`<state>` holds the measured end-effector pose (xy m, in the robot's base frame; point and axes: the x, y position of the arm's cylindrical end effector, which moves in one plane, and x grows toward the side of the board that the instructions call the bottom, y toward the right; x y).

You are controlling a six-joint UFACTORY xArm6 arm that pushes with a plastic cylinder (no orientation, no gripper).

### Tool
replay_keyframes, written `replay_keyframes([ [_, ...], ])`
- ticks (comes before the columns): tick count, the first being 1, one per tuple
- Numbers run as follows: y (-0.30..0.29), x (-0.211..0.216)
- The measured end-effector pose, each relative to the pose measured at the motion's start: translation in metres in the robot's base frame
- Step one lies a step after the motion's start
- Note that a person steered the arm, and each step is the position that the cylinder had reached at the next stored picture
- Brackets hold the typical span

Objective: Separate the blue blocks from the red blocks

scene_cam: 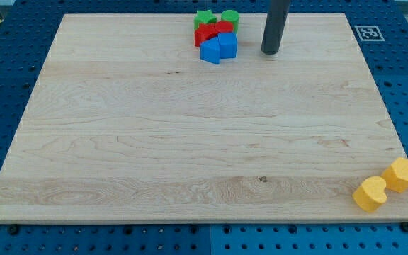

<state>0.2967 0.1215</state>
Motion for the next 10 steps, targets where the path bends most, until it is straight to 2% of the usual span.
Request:
replay_keyframes([
  [1,-0.007,-0.006],
  [3,-0.076,0.019],
  [6,-0.069,0.027],
  [8,-0.051,0.013],
  [10,-0.083,0.004],
])
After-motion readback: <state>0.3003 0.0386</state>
